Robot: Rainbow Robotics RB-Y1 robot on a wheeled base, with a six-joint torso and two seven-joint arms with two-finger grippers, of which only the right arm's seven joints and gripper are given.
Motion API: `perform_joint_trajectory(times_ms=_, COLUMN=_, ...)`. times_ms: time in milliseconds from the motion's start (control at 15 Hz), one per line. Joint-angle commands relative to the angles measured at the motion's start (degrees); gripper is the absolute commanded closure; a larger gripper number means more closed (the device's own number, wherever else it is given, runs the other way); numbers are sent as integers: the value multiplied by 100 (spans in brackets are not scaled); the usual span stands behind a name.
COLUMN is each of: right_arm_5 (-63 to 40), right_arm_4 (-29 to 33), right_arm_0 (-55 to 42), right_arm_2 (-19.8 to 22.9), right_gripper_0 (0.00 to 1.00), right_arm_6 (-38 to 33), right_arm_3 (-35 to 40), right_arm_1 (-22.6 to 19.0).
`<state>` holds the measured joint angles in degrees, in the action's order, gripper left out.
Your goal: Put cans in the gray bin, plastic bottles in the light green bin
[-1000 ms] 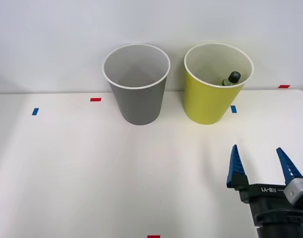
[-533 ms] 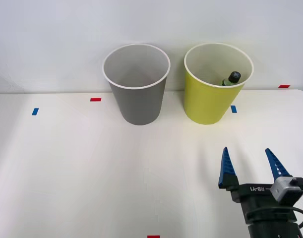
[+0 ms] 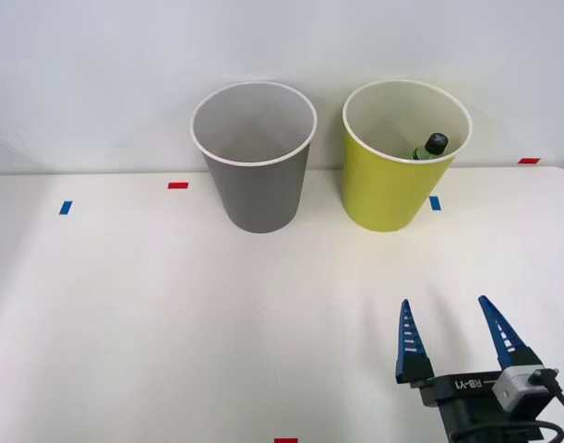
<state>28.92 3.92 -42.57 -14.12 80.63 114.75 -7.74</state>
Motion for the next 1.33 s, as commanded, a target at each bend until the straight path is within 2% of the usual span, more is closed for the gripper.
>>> perform_joint_trajectory(times_ms=67, right_arm_5=140, right_arm_4=12, right_arm_0=-225, right_arm_2=-214, right_gripper_0=0, right_arm_6=752, right_arm_3=-6, right_arm_1=-158)
perform_joint_trajectory(times_ms=200, right_arm_5=122, right_arm_4=-32, right_arm_0=-339, right_arm_2=-381, right_gripper_0=0, right_arm_6=1112, right_arm_3=-6, right_arm_1=-342)
perform_joint_trajectory(times_ms=400, right_arm_5=78, right_arm_4=-120, right_arm_0=-629, right_arm_2=-434, right_gripper_0=0, right_arm_6=1174, right_arm_3=-6, right_arm_1=-439)
perform_joint_trajectory(times_ms=667, right_arm_5=149, right_arm_4=-260, right_arm_0=-1007, right_arm_2=-478, right_gripper_0=0, right_arm_6=1341, right_arm_3=-6, right_arm_1=-368)
perform_joint_trajectory(times_ms=867, right_arm_5=184, right_arm_4=-383, right_arm_0=-1253, right_arm_2=-565, right_gripper_0=0, right_arm_6=2000, right_arm_3=-6, right_arm_1=-316)
perform_joint_trajectory(times_ms=1000, right_arm_5=175, right_arm_4=-427, right_arm_0=-1324, right_arm_2=-671, right_gripper_0=0, right_arm_6=2018, right_arm_3=-6, right_arm_1=-395)
perform_joint_trajectory(times_ms=1333, right_arm_5=166, right_arm_4=-445, right_arm_0=-1306, right_arm_2=-530, right_gripper_0=0, right_arm_6=2018, right_arm_3=3, right_arm_1=-509)
